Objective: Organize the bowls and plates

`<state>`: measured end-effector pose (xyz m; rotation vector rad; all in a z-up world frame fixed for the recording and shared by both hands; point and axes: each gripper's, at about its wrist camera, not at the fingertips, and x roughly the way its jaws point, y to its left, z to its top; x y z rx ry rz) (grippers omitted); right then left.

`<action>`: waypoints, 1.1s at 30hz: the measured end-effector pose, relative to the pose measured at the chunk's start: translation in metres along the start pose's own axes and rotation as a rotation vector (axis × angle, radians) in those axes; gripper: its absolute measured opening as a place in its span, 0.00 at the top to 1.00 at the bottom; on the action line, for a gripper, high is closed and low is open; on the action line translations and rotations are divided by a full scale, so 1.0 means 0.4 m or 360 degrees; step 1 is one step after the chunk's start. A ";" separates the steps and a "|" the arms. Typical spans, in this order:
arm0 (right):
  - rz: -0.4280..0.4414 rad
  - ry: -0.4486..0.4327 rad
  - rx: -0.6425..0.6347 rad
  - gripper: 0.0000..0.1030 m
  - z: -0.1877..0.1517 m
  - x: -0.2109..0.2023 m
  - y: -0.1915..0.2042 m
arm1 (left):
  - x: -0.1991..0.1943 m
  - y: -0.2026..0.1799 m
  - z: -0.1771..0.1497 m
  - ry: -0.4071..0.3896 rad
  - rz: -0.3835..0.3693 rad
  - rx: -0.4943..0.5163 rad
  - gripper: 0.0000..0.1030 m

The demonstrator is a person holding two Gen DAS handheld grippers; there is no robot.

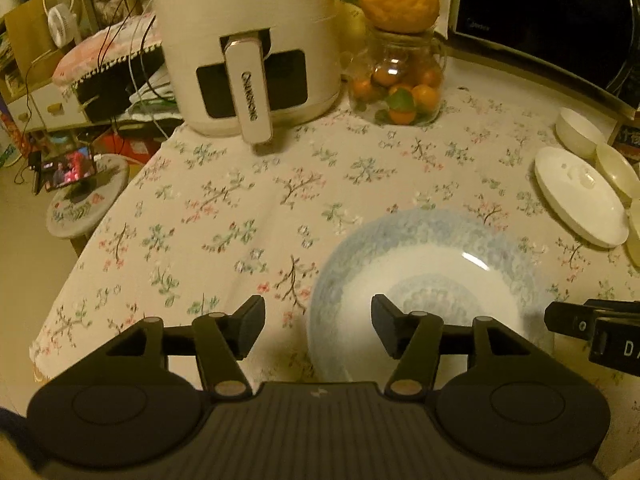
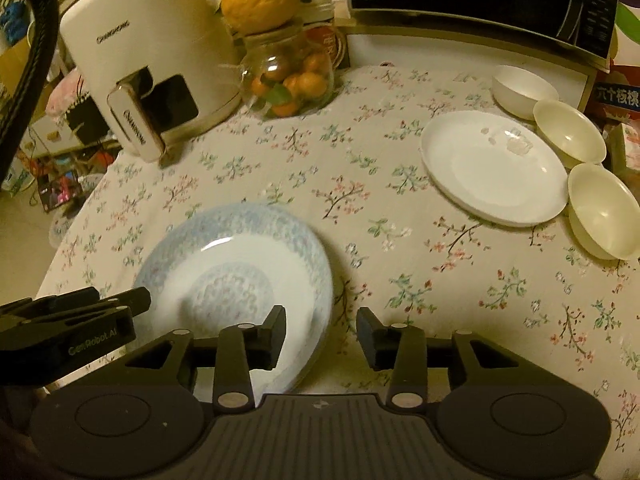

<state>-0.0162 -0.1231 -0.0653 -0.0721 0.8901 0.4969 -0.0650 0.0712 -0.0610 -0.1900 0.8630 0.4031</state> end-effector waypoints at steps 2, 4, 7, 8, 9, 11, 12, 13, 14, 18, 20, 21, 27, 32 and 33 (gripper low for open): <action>0.0010 -0.0007 0.0018 0.60 0.009 -0.002 -0.011 | -0.002 -0.009 0.014 -0.0010 -0.0014 0.0018 0.37; 0.0014 -0.0016 0.0031 0.57 0.018 -0.003 -0.022 | -0.007 -0.020 0.024 -0.0024 -0.0027 0.0043 0.33; 0.0009 -0.0031 0.0048 0.52 0.031 -0.005 -0.038 | -0.012 -0.040 0.040 -0.0046 -0.0051 0.0071 0.26; 0.0004 -0.0036 0.0053 0.49 0.034 -0.005 -0.044 | -0.013 -0.047 0.046 -0.0047 -0.0067 0.0077 0.24; -0.0004 -0.0041 0.0059 0.47 0.037 -0.005 -0.049 | -0.013 -0.051 0.050 -0.0046 -0.0079 0.0081 0.22; -0.0002 -0.0044 0.0065 0.45 0.042 -0.006 -0.060 | -0.013 -0.063 0.061 -0.0042 -0.0107 0.0106 0.18; 0.0002 -0.0046 0.0068 0.44 0.045 -0.008 -0.064 | -0.014 -0.068 0.067 -0.0044 -0.0114 0.0120 0.14; 0.0003 -0.0052 0.0069 0.41 0.047 -0.012 -0.068 | -0.016 -0.073 0.073 -0.0055 -0.0119 0.0134 0.13; 0.0000 -0.0064 0.0069 0.36 0.051 -0.017 -0.074 | -0.019 -0.076 0.081 -0.0071 -0.0127 0.0151 0.08; -0.0054 -0.0145 0.0062 0.21 0.076 -0.046 -0.104 | -0.031 -0.088 0.116 -0.0157 -0.0164 0.0183 0.00; -0.0105 -0.0196 0.0038 0.13 0.094 -0.065 -0.126 | -0.028 -0.092 0.139 -0.0156 -0.0220 0.0153 0.00; -0.0124 -0.0216 0.0026 0.11 0.104 -0.074 -0.137 | -0.023 -0.095 0.150 -0.0145 -0.0242 0.0142 0.00; -0.0176 -0.0313 0.0129 0.03 0.148 -0.116 -0.235 | 0.008 -0.143 0.203 -0.0136 -0.0269 0.0142 0.00; -0.0159 -0.0374 0.0297 0.02 0.178 -0.132 -0.323 | 0.031 -0.225 0.247 -0.0166 -0.0324 0.0299 0.00; -0.0156 -0.0383 0.0340 0.02 0.185 -0.132 -0.344 | 0.039 -0.238 0.255 -0.0157 -0.0351 0.0305 0.00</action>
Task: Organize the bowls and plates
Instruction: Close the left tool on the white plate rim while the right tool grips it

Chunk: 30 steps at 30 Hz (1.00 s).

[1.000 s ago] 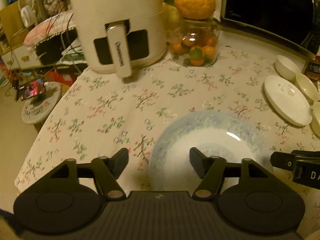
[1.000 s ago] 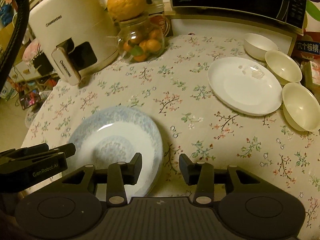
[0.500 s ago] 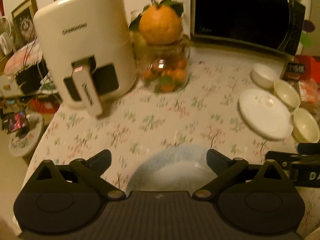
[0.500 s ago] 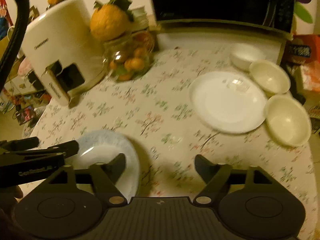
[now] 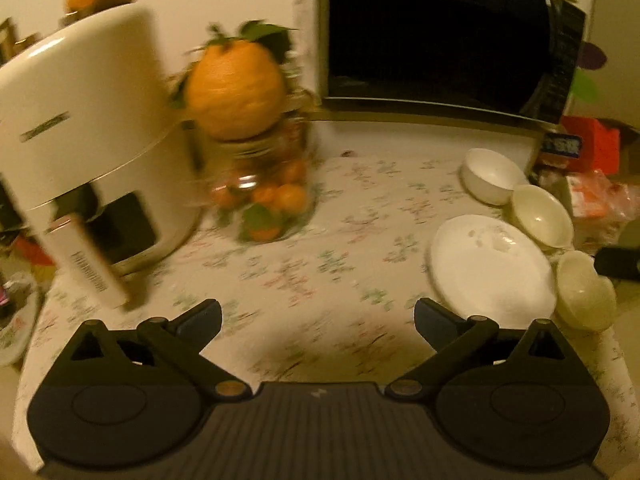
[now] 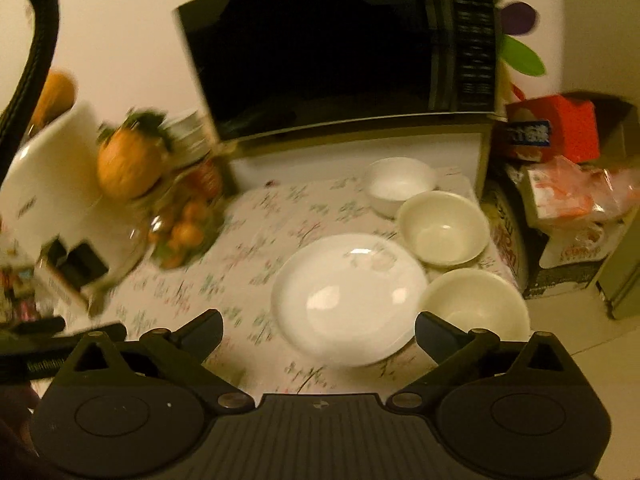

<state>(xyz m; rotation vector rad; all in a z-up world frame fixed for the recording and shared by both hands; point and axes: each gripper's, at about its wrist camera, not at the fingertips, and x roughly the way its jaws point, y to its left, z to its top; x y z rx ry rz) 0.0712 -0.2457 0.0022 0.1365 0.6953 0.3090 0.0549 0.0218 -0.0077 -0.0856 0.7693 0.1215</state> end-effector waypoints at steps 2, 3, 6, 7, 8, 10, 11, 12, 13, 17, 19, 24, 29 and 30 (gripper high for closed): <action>-0.0008 0.0010 0.0091 0.02 0.020 0.022 -0.029 | 0.031 -0.019 0.013 0.0027 -0.0080 -0.0025 0.00; -0.0006 0.0018 0.0136 0.02 0.031 0.034 -0.047 | 0.043 -0.025 0.016 0.0043 -0.0111 -0.0045 0.00; 0.0044 0.0080 0.0259 0.03 0.059 0.084 -0.089 | 0.093 -0.048 0.022 0.0083 -0.0136 -0.0114 0.03; 0.0060 0.0101 0.0283 0.05 0.064 0.098 -0.095 | 0.107 -0.057 0.024 0.0086 -0.0118 -0.0122 0.03; 0.0078 0.0120 0.0302 0.08 0.072 0.115 -0.106 | 0.122 -0.068 0.028 0.0090 -0.0100 -0.0121 0.05; 0.0096 0.0160 0.0304 0.14 0.084 0.145 -0.121 | 0.146 -0.085 0.036 0.0105 -0.0104 -0.0114 0.06; 0.0098 0.0180 0.0301 0.16 0.092 0.160 -0.130 | 0.158 -0.089 0.041 0.0117 -0.0120 -0.0119 0.06; 0.0096 0.0194 0.0292 0.16 0.098 0.172 -0.137 | 0.170 -0.092 0.046 0.0127 -0.0137 -0.0133 0.07; 0.0090 0.0202 0.0276 0.17 0.106 0.186 -0.143 | 0.182 -0.094 0.050 0.0135 -0.0155 -0.0154 0.07; 0.0130 0.0228 0.0223 0.31 0.123 0.222 -0.156 | 0.224 -0.102 0.060 0.0159 -0.0213 -0.0234 0.13; 0.0141 0.0266 0.0197 0.41 0.123 0.243 -0.154 | 0.246 -0.112 0.060 0.0174 -0.0206 -0.0244 0.19; 0.0154 0.0318 0.0214 0.51 0.117 0.252 -0.136 | 0.290 -0.129 0.055 0.0194 -0.0216 -0.0235 0.39; 0.0105 0.0432 0.0188 0.51 0.080 0.231 -0.083 | 0.313 -0.138 0.048 0.0217 -0.0253 -0.0232 0.52; 0.0097 0.0452 0.0200 0.51 0.070 0.226 -0.078 | 0.316 -0.139 0.045 0.0219 -0.0262 -0.0232 0.55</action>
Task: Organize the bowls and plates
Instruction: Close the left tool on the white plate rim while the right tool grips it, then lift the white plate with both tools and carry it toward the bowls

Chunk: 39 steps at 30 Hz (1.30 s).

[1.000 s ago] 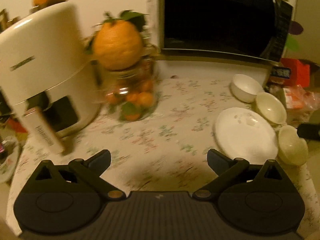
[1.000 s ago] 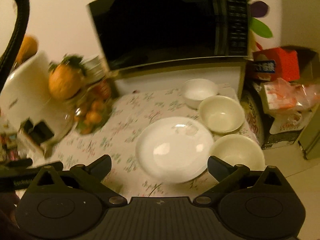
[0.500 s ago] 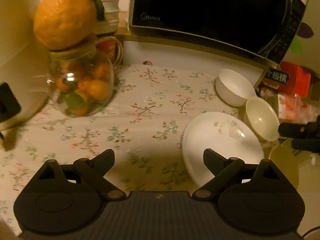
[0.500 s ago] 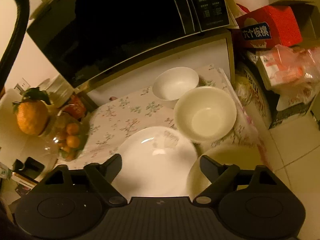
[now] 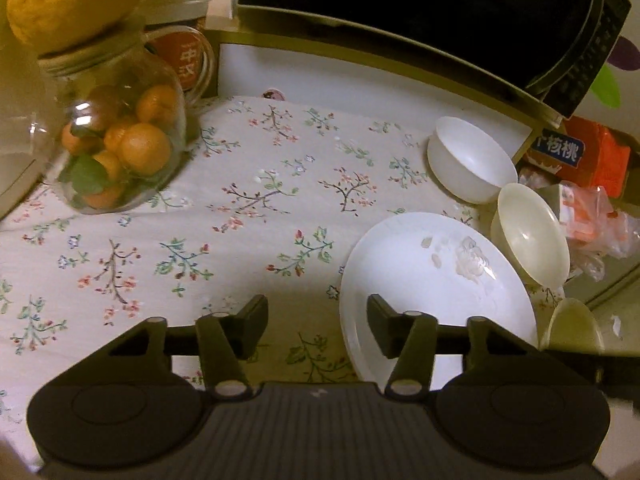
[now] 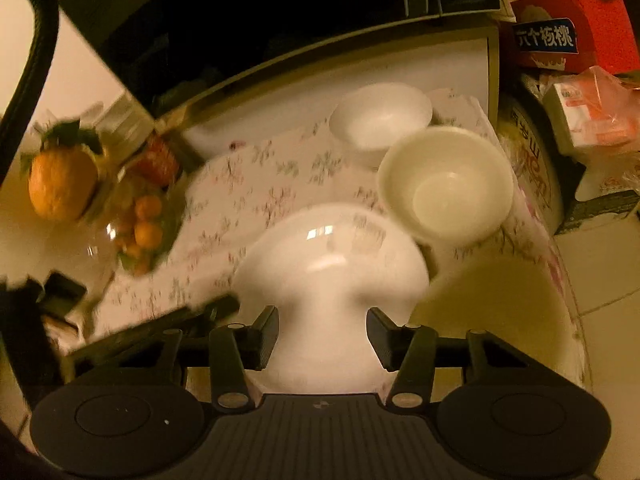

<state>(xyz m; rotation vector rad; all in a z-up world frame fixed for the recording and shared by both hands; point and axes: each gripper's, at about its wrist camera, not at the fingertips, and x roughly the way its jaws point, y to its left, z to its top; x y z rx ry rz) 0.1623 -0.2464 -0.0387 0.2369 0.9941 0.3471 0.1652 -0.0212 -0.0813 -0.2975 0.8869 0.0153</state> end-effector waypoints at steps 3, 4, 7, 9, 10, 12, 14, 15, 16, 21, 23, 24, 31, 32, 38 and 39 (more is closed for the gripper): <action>0.0047 0.0052 0.0061 0.51 -0.029 -0.006 0.007 | 0.015 -0.001 -0.008 0.0036 -0.0021 -0.0011 0.58; 0.0060 0.0060 0.0081 0.51 -0.039 -0.010 0.011 | 0.022 -0.001 -0.013 0.0054 -0.0028 -0.0014 0.59; 0.0087 0.0056 0.0106 0.51 -0.055 -0.017 0.029 | 0.034 -0.005 -0.023 0.0079 -0.0045 -0.0006 0.65; 0.0077 0.0067 0.0119 0.51 -0.061 -0.010 0.039 | 0.032 -0.010 -0.026 0.0071 -0.0066 0.0017 0.76; 0.0069 0.0081 0.0131 0.51 -0.065 -0.003 0.042 | 0.030 -0.011 -0.027 0.0074 -0.0093 0.0021 0.80; 0.0060 0.0115 0.0164 0.51 -0.072 0.008 0.043 | 0.026 -0.012 -0.026 0.0083 -0.0128 0.0017 0.89; 0.0066 0.0136 0.0199 0.51 -0.081 0.011 0.043 | 0.022 -0.015 -0.026 0.0084 -0.0131 0.0027 0.91; 0.0068 0.0145 0.0221 0.51 -0.086 0.011 0.040 | 0.021 -0.016 -0.026 0.0083 -0.0133 0.0028 0.91; 0.0072 0.0156 0.0246 0.51 -0.091 0.012 0.038 | 0.021 -0.015 -0.026 0.0085 -0.0135 0.0023 0.91; 0.0102 0.0194 0.0377 0.50 -0.109 0.014 0.013 | 0.009 -0.003 -0.025 0.0122 -0.0142 -0.0045 0.93; 0.0075 0.0189 0.0409 0.50 -0.111 0.020 0.004 | 0.002 0.006 -0.027 0.0134 -0.0134 -0.0060 0.93; 0.0071 0.0189 0.0426 0.49 -0.111 0.025 0.000 | -0.002 0.012 -0.028 0.0138 -0.0129 -0.0069 0.94; 0.0061 0.0194 0.0408 0.45 -0.101 0.054 0.014 | -0.018 0.060 -0.027 0.0140 -0.0088 -0.0088 0.94; 0.0058 0.0196 0.0404 0.45 -0.100 0.060 0.016 | -0.020 0.064 -0.027 0.0144 -0.0086 -0.0090 0.94; -0.0002 0.0137 0.0399 0.45 -0.086 0.076 0.007 | -0.032 0.077 -0.028 0.0133 -0.0047 -0.0040 0.94; 0.0003 0.0127 0.0406 0.45 -0.083 0.079 0.004 | -0.034 0.078 -0.028 0.0132 -0.0040 -0.0031 0.94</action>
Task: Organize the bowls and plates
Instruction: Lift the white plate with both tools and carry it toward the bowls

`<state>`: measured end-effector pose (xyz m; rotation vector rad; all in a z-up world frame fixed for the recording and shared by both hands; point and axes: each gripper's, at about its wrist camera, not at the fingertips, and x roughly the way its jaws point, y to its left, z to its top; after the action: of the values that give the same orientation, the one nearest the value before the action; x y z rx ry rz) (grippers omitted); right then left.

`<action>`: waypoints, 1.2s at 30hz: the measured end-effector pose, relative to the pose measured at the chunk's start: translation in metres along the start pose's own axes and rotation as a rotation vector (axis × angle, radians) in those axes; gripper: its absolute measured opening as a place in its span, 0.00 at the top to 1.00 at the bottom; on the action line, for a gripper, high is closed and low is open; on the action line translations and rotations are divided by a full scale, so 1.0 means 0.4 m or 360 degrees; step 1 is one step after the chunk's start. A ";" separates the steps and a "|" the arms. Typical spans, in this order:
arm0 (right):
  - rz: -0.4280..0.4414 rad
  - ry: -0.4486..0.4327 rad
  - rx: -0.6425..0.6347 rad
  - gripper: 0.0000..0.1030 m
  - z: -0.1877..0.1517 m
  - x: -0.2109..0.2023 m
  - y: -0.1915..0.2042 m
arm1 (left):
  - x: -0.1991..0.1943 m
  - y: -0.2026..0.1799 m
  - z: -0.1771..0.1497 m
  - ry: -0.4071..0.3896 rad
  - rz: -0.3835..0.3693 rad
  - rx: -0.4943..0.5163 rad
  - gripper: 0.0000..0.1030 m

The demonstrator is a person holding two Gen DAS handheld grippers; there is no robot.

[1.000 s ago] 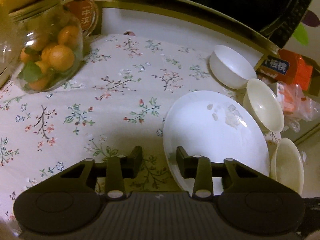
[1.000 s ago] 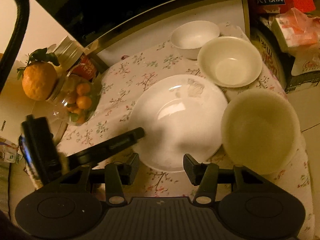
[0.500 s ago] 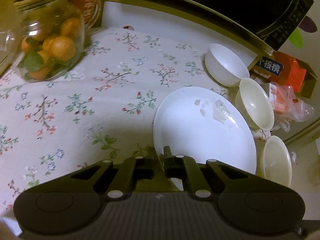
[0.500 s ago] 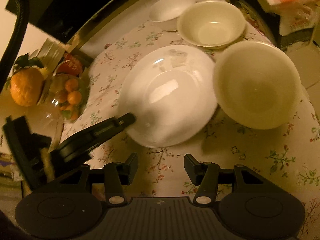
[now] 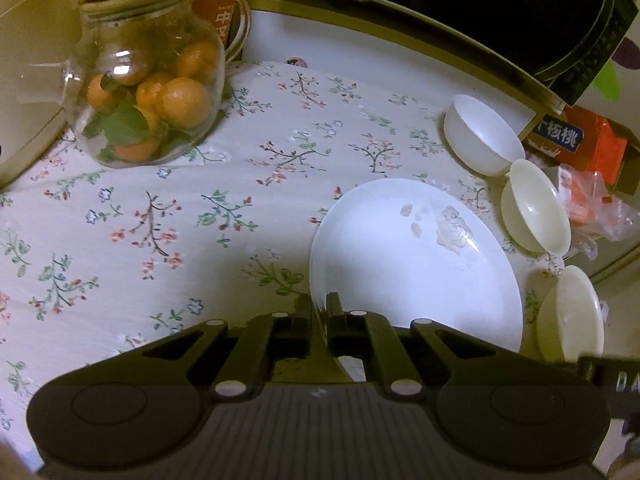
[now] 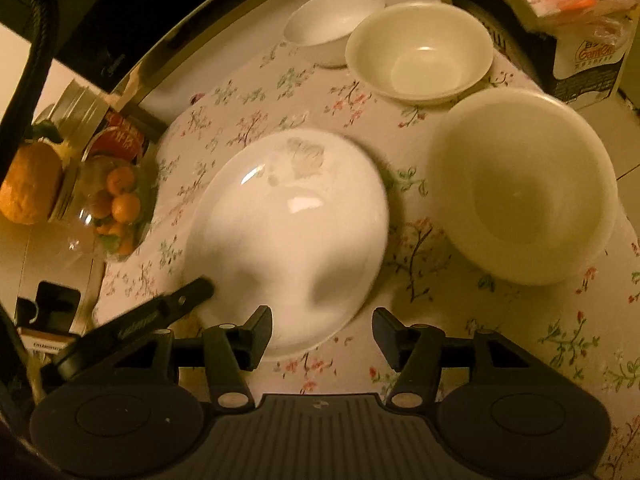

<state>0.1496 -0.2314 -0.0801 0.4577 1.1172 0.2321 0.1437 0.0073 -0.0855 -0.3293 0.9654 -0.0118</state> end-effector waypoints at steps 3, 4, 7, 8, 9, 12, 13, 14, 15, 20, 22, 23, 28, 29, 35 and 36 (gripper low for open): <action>0.0005 -0.0027 0.0019 0.52 0.011 0.015 -0.003 | -0.005 0.006 0.000 0.0001 0.0015 0.0010 0.94; -0.0001 -0.0031 0.0029 0.54 0.014 0.022 -0.005 | -0.007 0.008 0.000 0.0001 0.0020 0.0008 0.94; -0.0036 -0.0036 0.0049 0.68 0.013 0.038 -0.006 | -0.009 0.016 -0.001 -0.0002 0.0025 0.0007 0.94; -0.0053 -0.0037 0.0052 0.75 0.011 0.045 -0.006 | -0.008 0.018 0.000 -0.0001 0.0024 0.0005 0.94; -0.0072 -0.0038 0.0049 0.78 0.010 0.050 -0.007 | -0.008 0.020 0.000 -0.0001 0.0024 0.0006 0.94; -0.0114 -0.0044 0.0012 0.89 0.012 0.058 -0.006 | -0.010 0.018 -0.001 0.0000 0.0030 0.0014 0.94; -0.0118 -0.0045 -0.0002 0.89 0.013 0.054 -0.008 | -0.011 0.016 -0.002 -0.0001 0.0033 0.0015 0.94; -0.0126 -0.0049 -0.0021 0.89 0.014 0.054 -0.005 | -0.011 0.014 -0.003 -0.0003 0.0037 0.0019 0.94; -0.0137 -0.0053 -0.0041 0.89 0.012 0.053 -0.001 | -0.012 0.013 -0.003 -0.0004 0.0042 0.0022 0.94; -0.0171 -0.0081 -0.0166 0.89 -0.005 0.037 0.024 | -0.028 0.007 0.001 -0.0038 0.0075 0.0033 0.94; -0.0172 -0.0098 -0.0211 0.88 -0.006 0.027 0.032 | -0.039 0.006 0.007 -0.0047 0.0071 0.0034 0.94; -0.0178 -0.0100 -0.0224 0.88 -0.005 0.023 0.036 | -0.045 0.003 0.007 -0.0055 0.0078 0.0042 0.94; -0.0178 -0.0130 -0.0283 0.88 -0.007 -0.002 0.052 | -0.077 -0.010 0.006 -0.0097 0.0100 0.0066 0.94; -0.0179 -0.0141 -0.0303 0.88 -0.004 -0.007 0.058 | -0.087 -0.012 0.007 -0.0108 0.0102 0.0065 0.94; -0.0155 -0.0217 -0.0402 0.88 -0.018 -0.058 0.087 | -0.153 -0.029 0.005 -0.0191 0.0136 0.0066 0.94; -0.0150 -0.0228 -0.0414 0.88 -0.019 -0.067 0.089 | -0.161 -0.029 0.005 -0.0198 0.0135 0.0060 0.94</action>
<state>0.1329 -0.2090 -0.0447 0.1868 0.9501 0.2542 0.1101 0.0067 -0.0292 -0.2512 0.8541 0.0673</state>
